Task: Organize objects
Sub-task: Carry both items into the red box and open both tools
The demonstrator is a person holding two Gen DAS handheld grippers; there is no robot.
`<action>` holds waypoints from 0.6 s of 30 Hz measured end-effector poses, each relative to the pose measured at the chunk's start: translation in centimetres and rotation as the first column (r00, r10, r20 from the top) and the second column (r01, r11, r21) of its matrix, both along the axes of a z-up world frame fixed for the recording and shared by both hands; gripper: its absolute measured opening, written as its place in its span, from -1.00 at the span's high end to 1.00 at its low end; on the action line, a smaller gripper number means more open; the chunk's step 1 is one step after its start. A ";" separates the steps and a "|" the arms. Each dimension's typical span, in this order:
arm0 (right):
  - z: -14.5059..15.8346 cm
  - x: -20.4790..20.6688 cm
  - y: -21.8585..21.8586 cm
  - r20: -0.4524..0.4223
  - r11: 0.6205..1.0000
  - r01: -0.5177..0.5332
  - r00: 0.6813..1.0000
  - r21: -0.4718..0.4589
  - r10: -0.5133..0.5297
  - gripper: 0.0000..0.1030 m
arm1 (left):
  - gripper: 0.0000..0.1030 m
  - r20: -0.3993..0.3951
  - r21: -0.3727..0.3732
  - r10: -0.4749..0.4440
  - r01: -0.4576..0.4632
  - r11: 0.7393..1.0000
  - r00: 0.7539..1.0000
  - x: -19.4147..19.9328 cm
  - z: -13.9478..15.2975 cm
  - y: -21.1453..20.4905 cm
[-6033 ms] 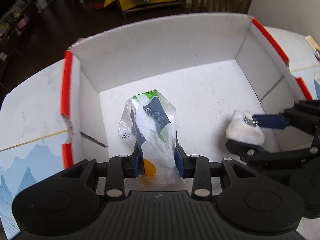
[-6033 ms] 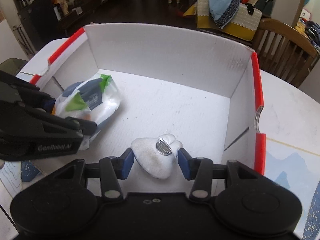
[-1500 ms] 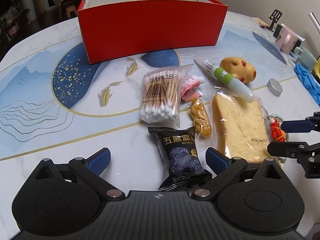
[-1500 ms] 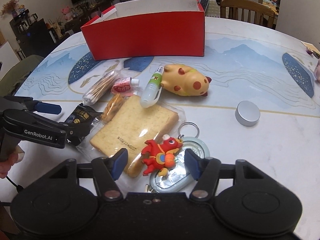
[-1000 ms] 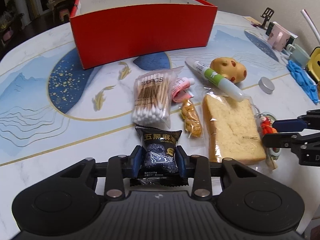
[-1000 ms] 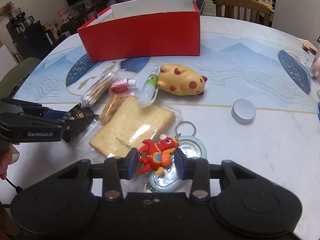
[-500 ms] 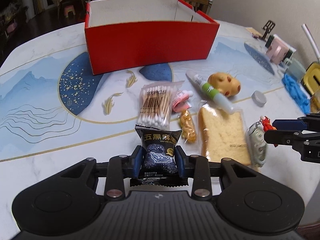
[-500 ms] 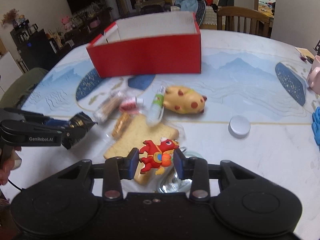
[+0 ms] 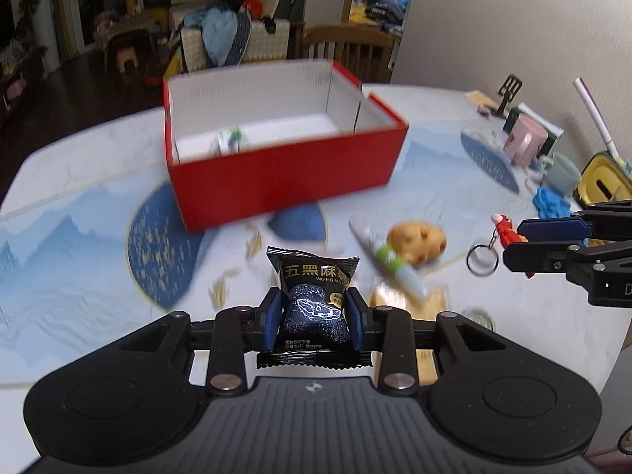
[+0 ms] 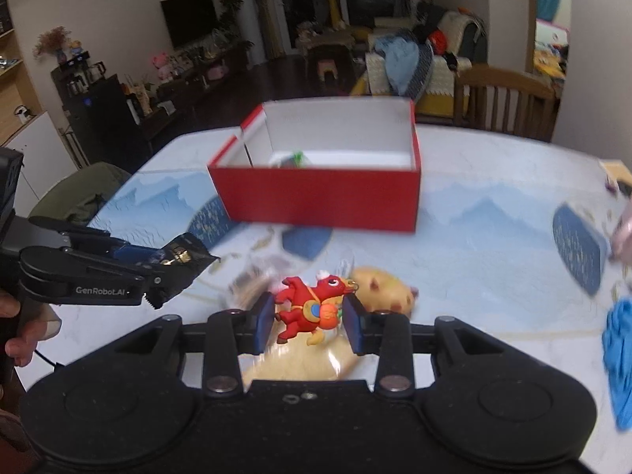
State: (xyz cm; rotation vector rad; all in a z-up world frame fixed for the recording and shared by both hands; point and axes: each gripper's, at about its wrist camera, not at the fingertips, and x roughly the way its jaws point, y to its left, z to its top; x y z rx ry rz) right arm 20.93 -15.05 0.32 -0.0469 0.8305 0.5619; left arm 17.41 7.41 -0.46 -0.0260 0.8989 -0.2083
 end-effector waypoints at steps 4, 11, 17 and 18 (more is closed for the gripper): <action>1.9 1.9 0.5 0.003 0.999 -0.017 1.000 0.051 0.017 0.28 | 0.36 0.030 -0.008 0.004 -0.004 1.000 1.000 1.6 1.8 0.3; 4.0 4.8 2.2 0.067 0.997 -0.059 0.996 0.041 0.056 0.28 | 0.36 0.079 0.007 -0.003 0.002 1.000 0.997 4.3 3.6 0.3; 4.7 8.1 3.4 0.099 0.997 -0.071 0.993 0.011 0.070 0.28 | 0.36 0.094 0.013 0.003 -0.004 1.000 0.996 7.4 4.4 0.5; 4.7 8.7 3.5 0.104 0.997 -0.071 0.992 0.007 0.070 0.28 | 0.36 0.093 0.016 0.005 -0.006 1.000 0.996 8.0 4.5 0.6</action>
